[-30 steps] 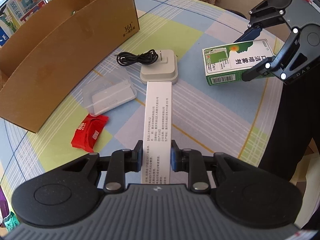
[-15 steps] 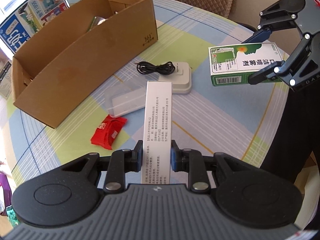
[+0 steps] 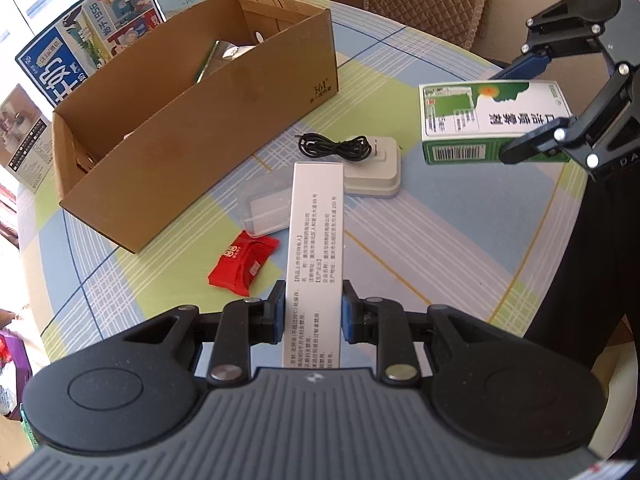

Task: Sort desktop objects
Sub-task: 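Lift both boxes and carry them over the cardboard box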

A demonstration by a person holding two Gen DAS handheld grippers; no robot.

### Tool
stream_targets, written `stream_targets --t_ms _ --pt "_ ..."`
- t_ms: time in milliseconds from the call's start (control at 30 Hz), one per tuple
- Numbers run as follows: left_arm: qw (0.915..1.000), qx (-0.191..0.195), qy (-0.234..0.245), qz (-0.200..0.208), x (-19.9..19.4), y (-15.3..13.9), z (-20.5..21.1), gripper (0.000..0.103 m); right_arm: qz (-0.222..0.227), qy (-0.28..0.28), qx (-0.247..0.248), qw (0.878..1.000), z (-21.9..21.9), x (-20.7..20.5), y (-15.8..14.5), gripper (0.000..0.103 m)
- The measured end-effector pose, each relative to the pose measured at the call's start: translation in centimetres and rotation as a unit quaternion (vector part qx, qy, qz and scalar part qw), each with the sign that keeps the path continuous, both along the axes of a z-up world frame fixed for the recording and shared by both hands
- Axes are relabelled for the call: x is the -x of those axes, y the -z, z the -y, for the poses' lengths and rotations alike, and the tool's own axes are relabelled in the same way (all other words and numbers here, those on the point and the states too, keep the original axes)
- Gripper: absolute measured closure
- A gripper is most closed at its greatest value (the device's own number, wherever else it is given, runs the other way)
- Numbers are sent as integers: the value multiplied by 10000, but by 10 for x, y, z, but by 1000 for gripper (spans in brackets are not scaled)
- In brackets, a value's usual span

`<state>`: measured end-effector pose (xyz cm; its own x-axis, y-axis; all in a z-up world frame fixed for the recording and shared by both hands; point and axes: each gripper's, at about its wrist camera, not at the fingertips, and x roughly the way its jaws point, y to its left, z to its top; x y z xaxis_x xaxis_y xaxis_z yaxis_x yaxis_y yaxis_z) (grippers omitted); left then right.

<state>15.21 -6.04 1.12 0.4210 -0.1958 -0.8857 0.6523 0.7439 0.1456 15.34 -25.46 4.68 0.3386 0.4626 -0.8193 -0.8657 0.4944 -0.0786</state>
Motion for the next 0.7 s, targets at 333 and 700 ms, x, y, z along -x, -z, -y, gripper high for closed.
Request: stream_targets --t_ms 333,700 --pt "9997 110 -147 129 -16 -14 -2 81 199 -16 -119 9997 -11 -14 -21 51" --pt "9983 241 -350 403 -65 -46 -8 81 479 36 -448 9978 -36 -52 -58 51"
